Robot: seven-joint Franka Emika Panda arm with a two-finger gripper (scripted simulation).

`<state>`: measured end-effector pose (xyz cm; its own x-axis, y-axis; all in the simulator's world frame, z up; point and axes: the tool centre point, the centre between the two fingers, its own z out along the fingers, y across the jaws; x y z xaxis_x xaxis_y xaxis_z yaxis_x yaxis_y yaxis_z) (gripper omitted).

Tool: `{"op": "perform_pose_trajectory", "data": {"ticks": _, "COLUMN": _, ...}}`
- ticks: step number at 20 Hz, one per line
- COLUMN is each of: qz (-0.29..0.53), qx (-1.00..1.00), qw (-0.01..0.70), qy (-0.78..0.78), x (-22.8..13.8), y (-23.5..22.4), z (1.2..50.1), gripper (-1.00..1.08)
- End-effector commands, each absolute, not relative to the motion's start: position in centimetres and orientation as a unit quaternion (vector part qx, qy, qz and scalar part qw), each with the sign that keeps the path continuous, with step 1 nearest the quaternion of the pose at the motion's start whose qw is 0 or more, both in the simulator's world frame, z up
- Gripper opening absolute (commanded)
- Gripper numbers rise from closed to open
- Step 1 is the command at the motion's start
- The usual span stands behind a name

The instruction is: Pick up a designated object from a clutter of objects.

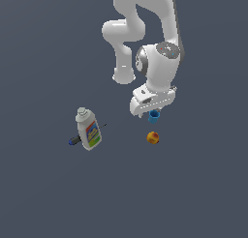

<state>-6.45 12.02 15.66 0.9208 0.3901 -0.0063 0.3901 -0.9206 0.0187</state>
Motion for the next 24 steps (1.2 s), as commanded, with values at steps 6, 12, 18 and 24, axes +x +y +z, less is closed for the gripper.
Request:
{"op": "perform_pose_trajectory", "data": {"ticks": 6, "qz": 0.000, "qx": 0.965, "qw": 0.005, "qy": 0.261, "x": -10.5, "y": 15.4, "z": 11.2, "gripper": 1.00}}
{"op": "perform_pose_trajectory", "data": {"ticks": 12, "qz": 0.000, "qx": 0.958, "qw": 0.001, "qy": 0.288, "x": -12.5, "y": 16.6, "z": 9.5, "gripper": 1.00}}
{"op": "perform_pose_trajectory", "data": {"ticks": 18, "qz": 0.000, "qx": 0.956, "qw": 0.000, "qy": 0.293, "x": -13.0, "y": 16.9, "z": 9.1, "gripper": 1.00}}
{"op": "perform_pose_trajectory", "data": {"ticks": 24, "qz": 0.000, "qx": 0.956, "qw": 0.000, "qy": 0.293, "x": -13.1, "y": 16.9, "z": 8.3, "gripper": 1.00}}
